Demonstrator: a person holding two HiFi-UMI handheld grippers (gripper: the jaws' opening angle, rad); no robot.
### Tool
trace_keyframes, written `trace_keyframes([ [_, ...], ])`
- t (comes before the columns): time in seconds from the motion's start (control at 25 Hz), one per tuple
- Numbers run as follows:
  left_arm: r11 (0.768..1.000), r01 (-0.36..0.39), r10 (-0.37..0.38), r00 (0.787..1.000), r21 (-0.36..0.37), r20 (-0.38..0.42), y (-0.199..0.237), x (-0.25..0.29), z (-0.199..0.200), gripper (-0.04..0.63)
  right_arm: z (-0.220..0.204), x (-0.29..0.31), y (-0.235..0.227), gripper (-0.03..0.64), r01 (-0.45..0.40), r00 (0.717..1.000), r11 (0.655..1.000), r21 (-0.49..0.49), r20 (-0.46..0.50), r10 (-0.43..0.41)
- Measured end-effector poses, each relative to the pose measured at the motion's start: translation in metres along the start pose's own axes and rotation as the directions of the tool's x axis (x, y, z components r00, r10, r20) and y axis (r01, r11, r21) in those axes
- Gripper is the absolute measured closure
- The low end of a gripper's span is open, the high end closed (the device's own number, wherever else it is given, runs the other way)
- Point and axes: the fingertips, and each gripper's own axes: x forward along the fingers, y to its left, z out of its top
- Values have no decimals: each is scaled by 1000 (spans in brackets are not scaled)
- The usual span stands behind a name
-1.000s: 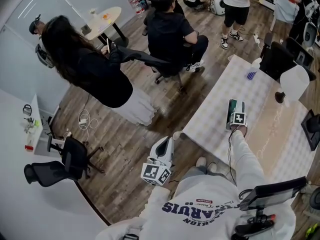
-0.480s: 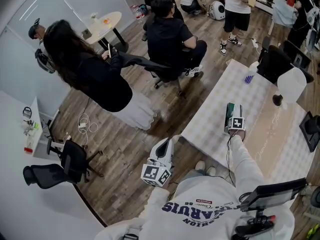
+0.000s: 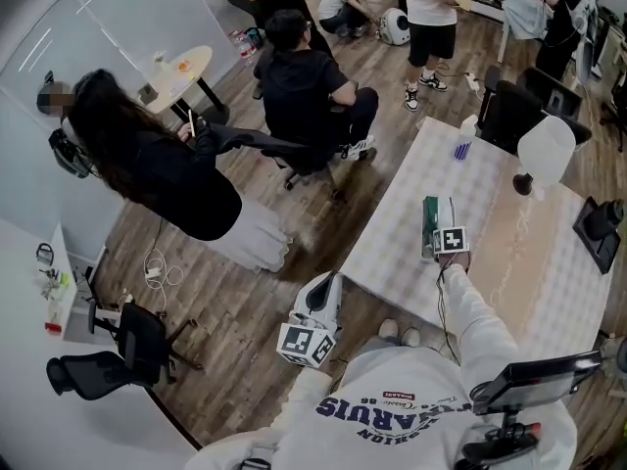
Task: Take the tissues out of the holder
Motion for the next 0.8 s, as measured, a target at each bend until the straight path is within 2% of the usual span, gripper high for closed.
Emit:
trace_keyframes([
  [0.28, 994, 106, -106, 994, 16, -9, -33, 29, -1, 591, 20, -46, 3, 408, -12, 996, 996, -91, 84, 20],
  [0.44, 982, 184, -184, 983, 29, -19, -52, 52, 1, 591, 42, -88, 3, 408, -21, 987, 990, -138, 156, 42],
  [0.64, 958, 284, -284, 959, 38, -22, -86, 80, 3, 591, 58, -144, 2, 408, -26, 972, 976, -217, 222, 75],
  [0.8, 924, 378, -378, 926, 51, -16, -116, 103, 9, 591, 67, -191, -7, 408, 22, 961, 966, -259, 271, 51],
])
